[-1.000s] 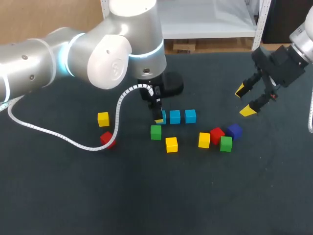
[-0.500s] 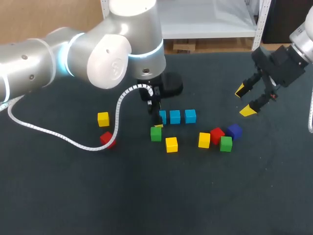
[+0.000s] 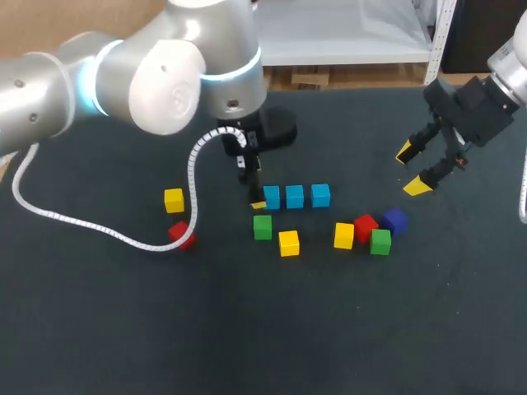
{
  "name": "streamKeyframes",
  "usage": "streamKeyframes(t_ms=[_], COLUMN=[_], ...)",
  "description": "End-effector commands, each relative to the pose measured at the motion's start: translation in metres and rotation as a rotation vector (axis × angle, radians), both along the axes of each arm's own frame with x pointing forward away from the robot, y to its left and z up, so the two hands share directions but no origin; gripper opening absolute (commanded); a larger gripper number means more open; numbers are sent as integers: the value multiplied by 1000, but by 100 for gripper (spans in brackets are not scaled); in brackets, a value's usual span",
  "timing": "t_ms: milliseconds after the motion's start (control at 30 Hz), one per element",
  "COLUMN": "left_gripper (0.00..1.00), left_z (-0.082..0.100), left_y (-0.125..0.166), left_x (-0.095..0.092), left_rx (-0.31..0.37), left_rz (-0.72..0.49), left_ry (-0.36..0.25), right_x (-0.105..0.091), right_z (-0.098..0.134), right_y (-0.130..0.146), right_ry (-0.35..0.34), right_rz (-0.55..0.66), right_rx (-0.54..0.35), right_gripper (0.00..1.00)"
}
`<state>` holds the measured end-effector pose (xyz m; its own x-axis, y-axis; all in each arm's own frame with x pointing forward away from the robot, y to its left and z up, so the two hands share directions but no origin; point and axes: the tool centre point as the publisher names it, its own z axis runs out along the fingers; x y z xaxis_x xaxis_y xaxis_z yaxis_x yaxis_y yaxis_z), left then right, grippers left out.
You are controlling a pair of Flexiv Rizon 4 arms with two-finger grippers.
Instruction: Place the blue cubes, place green cubes on the blue cubes, place the yellow cubes on the green cubes, then place the red cubes on the yellow cubes, and place purple cube on the red cubes.
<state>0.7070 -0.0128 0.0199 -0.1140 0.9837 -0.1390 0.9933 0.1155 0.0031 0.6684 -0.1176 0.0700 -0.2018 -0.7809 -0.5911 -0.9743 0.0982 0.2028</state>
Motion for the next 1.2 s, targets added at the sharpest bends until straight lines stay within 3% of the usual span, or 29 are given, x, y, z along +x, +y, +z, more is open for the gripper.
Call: streamKeyframes(t_ms=[33, 133, 333, 833, 1200], left_gripper=[100, 100, 100, 100, 100], left_z=[11, 18, 36, 44, 46], left_y=[23, 37, 59, 110, 121], left_x=[-8, -7, -8, -14, -18], left_rx=[-34, -109, -161, -172, -178], left_rz=[6, 11, -33, -37, -76], left_ry=[-24, -24, -62, -74, -84], right_x=[0, 0, 0, 0, 0], right_z=[0, 0, 0, 0, 0], right_y=[0, 0, 0, 0, 0], right_ry=[0, 0, 0, 0, 0], right_rz=[0, 0, 0, 0, 0], right_rx=[1, 1, 1, 1, 1], right_gripper=[100, 100, 100, 100, 100])
